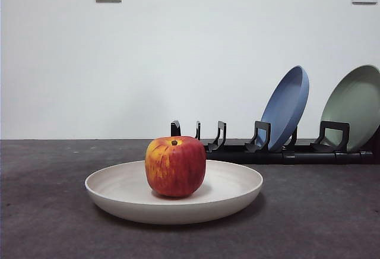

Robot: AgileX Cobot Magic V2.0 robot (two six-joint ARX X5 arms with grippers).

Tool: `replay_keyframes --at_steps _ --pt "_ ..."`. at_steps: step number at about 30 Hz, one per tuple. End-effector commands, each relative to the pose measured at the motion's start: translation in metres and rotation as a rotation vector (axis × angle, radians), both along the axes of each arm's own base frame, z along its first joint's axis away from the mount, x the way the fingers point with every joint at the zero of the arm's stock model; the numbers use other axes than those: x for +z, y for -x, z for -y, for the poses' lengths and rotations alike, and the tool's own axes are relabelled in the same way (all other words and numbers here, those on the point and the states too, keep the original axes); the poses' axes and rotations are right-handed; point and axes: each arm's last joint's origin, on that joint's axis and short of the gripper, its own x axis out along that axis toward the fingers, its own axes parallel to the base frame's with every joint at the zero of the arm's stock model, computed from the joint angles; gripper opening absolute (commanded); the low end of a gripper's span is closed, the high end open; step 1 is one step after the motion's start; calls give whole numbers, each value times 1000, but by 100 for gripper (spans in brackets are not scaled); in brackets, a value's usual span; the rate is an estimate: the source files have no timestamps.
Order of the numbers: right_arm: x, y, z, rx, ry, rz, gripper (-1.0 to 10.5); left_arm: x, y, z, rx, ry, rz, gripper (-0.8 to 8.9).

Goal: Take the yellow plate from the plate rack,put the plate on the table,take the apple from the table,put the apple in the plate

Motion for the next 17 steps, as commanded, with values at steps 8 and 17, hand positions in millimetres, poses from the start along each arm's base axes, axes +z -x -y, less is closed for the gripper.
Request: replay_keyframes --at_steps 8,17 --pt "0 -1 -1 3 2 1 -10 -38 -13 -53 -58 -19 109 -4" --pt "0 -1 -1 3 3 1 1 -172 2 -74 141 80 150 -4"
